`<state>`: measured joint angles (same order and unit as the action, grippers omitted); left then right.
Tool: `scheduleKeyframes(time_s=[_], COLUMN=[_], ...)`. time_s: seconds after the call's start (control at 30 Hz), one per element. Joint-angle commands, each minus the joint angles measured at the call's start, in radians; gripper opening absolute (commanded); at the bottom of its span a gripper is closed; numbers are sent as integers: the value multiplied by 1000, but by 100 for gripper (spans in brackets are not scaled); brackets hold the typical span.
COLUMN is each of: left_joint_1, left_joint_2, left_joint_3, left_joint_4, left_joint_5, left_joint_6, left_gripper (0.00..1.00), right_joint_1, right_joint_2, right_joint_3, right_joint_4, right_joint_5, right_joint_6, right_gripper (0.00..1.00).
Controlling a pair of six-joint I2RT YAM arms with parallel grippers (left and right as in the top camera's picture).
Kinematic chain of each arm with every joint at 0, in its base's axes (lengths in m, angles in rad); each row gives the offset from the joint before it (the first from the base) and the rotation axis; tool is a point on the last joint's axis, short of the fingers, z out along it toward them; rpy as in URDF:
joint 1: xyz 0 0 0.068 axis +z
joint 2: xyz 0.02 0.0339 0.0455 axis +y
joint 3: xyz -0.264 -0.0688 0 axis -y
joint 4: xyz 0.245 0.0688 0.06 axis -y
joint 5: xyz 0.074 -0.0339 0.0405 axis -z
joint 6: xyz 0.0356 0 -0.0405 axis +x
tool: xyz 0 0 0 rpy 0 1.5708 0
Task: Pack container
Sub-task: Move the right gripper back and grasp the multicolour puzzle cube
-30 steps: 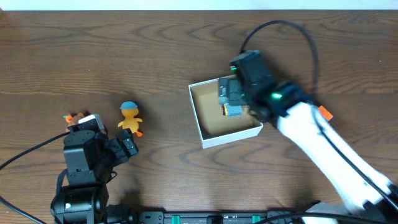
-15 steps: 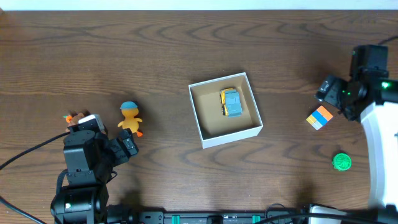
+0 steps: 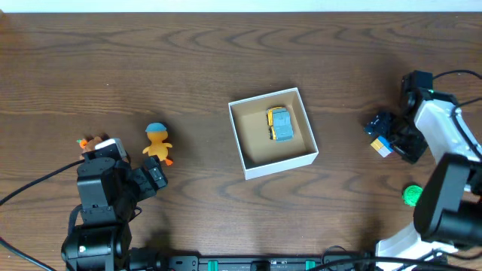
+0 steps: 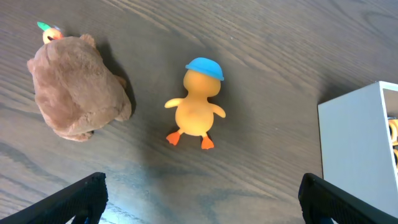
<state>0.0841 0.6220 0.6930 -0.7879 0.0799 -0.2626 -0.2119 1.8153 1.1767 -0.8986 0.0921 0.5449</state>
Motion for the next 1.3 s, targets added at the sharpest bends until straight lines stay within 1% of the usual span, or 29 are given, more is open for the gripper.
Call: scheduleKeyframes(time_s=[0.0, 0.17, 0.23, 0.33, 0.37, 0.53, 0.7, 0.83, 0.97, 1.07, 1.27], left_joint_1=[5, 5, 5, 5, 5, 5, 5, 5, 5, 5, 5], left_joint_2=[4, 10, 16, 30, 35, 48, 50, 50, 50, 50, 50], left_joint_3=[23, 23, 23, 23, 23, 23, 23, 23, 23, 23, 23], left_joint_4=[-8, -13, -12, -13, -12, -12, -12, -12, -12, -12, -12], left_joint_5=[10, 10, 10, 10, 10, 10, 10, 10, 10, 10, 10], left_joint_6=[-5, -5, -5, -5, -5, -5, -5, -5, -5, -5, -5], left_gripper=[98, 98, 98, 98, 98, 98, 98, 98, 98, 98, 98], right_joint_1=[2, 3, 3, 3, 3, 3, 3, 3, 3, 3, 3], right_joint_2=[38, 42, 42, 42, 42, 42, 42, 42, 42, 42, 42], right_joint_3=[-3, -3, -3, -3, -3, -3, -3, -3, -3, -3, -3], right_joint_4=[29, 66, 68, 69, 69, 69, 70, 72, 72, 71, 68], right_joint_5=[-15, -14, -14, -14, -14, -14, -14, -14, -14, -14, -14], right_joint_6=[-5, -39, -42, -42, -42, -42, -42, -42, -42, -46, -80], right_gripper=[99, 99, 97, 89, 85, 74, 69, 62, 60, 52, 48])
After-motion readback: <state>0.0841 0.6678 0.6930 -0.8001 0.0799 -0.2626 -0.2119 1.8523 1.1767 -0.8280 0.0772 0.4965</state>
